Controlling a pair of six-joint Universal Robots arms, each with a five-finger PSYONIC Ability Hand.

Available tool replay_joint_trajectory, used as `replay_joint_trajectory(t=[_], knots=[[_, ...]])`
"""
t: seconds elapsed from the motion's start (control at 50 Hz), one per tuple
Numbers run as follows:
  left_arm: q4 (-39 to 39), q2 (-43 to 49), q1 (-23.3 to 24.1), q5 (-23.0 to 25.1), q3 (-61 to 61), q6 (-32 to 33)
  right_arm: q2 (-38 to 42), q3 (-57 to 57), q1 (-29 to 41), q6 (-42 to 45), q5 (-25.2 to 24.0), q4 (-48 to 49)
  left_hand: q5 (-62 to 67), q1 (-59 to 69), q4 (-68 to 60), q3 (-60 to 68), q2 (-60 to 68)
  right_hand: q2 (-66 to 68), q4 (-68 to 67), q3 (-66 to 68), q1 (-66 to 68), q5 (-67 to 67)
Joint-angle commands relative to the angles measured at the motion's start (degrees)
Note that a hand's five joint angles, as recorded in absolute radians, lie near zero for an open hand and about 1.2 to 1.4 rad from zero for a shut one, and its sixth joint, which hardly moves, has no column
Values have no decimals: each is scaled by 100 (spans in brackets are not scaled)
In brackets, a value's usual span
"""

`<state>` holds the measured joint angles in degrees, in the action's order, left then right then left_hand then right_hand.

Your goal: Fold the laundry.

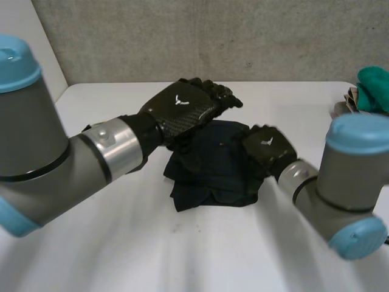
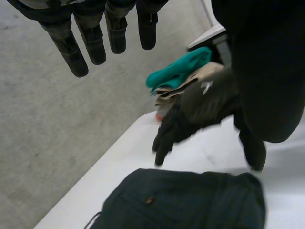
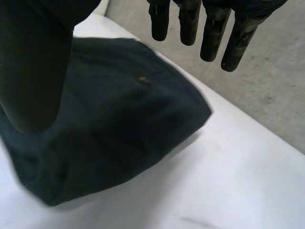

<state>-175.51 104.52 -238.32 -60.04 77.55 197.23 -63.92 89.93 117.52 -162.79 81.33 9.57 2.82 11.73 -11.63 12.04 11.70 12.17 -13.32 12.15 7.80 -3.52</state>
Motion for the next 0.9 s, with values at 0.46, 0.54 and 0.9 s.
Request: replay_joint_trajectory(t=[0.46,0.54,0.9], knots=[[-212,-248,-66,159,225,-10,1637,-608,439,485,-12,2110,-277,-168,159,-200,-165,2547,-2433,2549,2985,-2413],[-212,-248,-74,159,225,-10,1831,-845,439,485,-21,2040,-277,-168,159,-200,-165,3289,-3175,3291,3727,-3154],[-212,-257,-101,159,225,-10,1779,-1443,377,476,-21,1662,-260,-151,142,-183,-149,6783,-6668,6785,7220,-6648]])
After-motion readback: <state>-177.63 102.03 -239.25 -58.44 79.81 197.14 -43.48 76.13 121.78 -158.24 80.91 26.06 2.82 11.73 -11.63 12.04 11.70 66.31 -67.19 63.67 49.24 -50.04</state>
